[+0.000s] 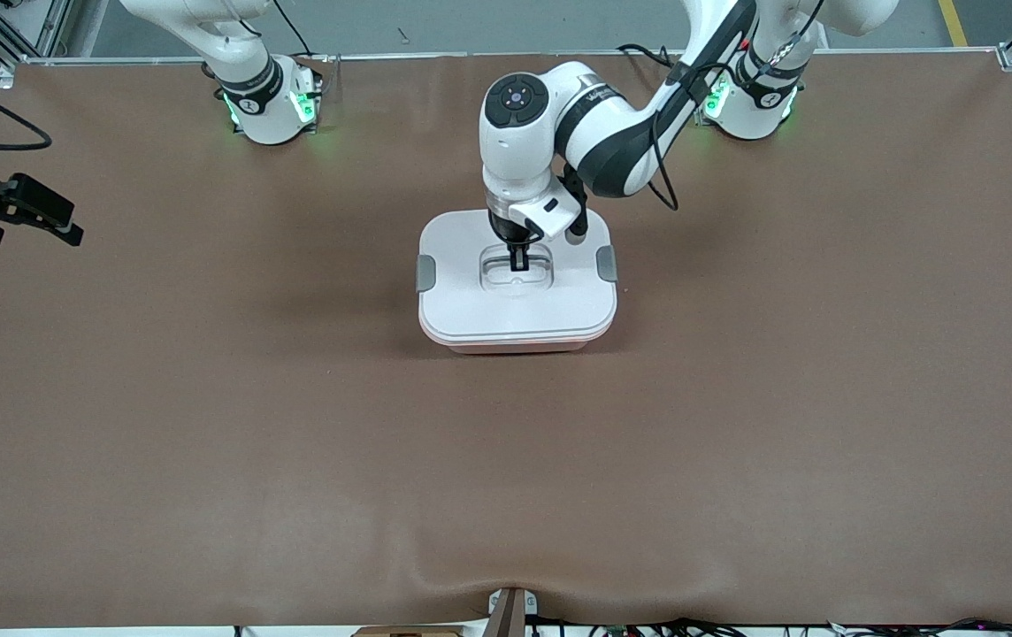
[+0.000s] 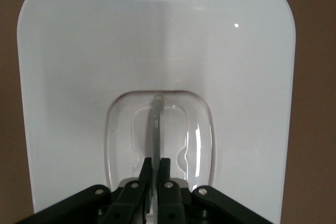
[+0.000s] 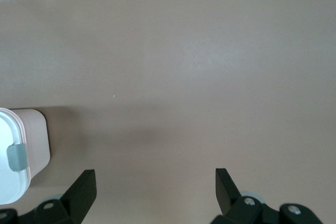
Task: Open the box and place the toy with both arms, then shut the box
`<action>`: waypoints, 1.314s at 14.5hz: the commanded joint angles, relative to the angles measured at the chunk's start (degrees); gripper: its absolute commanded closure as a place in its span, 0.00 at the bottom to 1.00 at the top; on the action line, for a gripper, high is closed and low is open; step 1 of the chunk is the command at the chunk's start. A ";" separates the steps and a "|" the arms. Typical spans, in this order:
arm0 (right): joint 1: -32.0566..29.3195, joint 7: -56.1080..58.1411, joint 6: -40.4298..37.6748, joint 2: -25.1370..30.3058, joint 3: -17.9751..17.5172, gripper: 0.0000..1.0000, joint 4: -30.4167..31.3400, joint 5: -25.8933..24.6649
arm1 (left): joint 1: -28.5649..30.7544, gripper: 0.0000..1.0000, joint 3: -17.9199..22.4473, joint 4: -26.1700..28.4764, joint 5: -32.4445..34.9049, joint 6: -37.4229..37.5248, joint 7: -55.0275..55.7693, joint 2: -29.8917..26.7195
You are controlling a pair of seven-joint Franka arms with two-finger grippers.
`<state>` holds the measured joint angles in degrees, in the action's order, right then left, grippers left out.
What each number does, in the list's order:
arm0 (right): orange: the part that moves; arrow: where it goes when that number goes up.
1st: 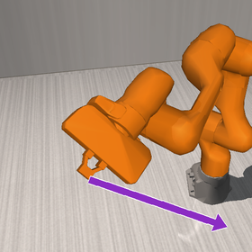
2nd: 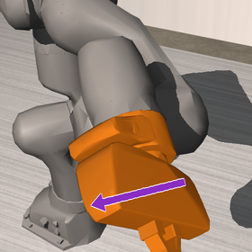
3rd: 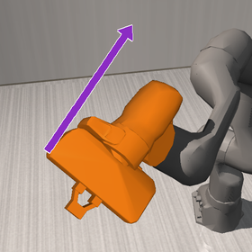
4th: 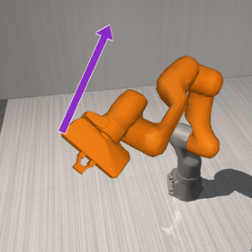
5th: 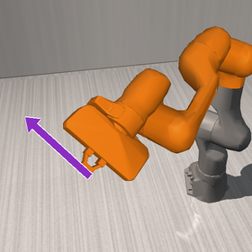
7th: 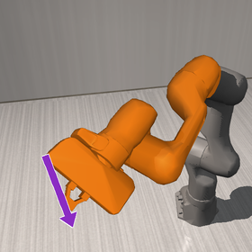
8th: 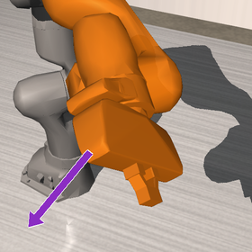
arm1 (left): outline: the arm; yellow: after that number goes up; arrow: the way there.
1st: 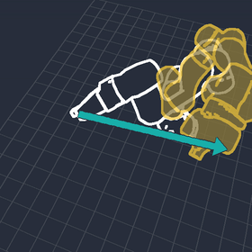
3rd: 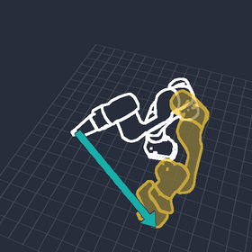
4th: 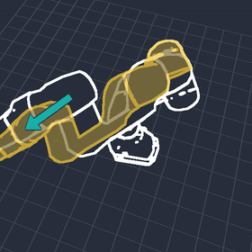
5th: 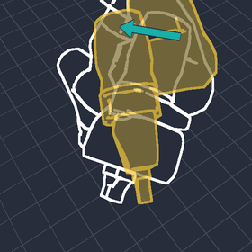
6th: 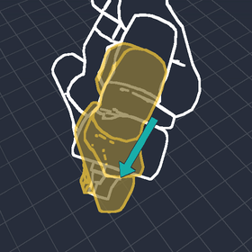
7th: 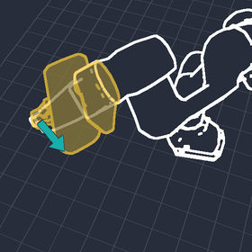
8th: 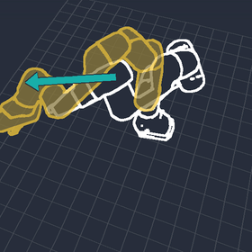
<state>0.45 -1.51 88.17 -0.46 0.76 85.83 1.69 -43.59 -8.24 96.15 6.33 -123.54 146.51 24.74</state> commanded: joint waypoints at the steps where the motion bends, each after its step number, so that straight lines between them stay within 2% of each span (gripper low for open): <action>1: -0.62 -0.51 -0.19 0.02 -0.58 0.00 -0.66 -0.46 | -0.53 1.00 0.15 -0.79 2.54 -1.78 2.90 1.44; 13: -0.62 -0.60 -0.81 0.02 -0.58 0.00 -0.66 -0.46 | -0.09 1.00 0.15 -0.34 3.78 -1.27 2.30 1.71; 14: -0.62 -0.60 -0.81 0.02 -0.67 0.00 -0.66 -0.46 | 0.17 0.83 0.06 -0.78 3.78 -1.17 2.12 1.45; 16: -0.53 -0.60 -0.72 0.02 -0.58 0.00 -0.66 -0.46 | 0.44 0.22 0.06 -0.88 3.43 -1.09 1.16 -0.65; 17: -0.53 -0.60 -0.81 0.02 -0.58 0.00 -0.66 -0.46 | 0.44 0.00 0.15 -0.88 3.34 -0.74 1.06 -1.45; 19: -0.45 -0.51 -0.63 0.02 -0.58 0.00 -0.66 -0.46 | 0.61 0.00 0.59 -2.44 3.43 2.33 0.45 -2.77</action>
<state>0.45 -1.51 88.06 -0.46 0.73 85.82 1.69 -43.29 -7.88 94.51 8.52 -124.03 147.77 24.33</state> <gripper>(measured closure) 0.000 0.480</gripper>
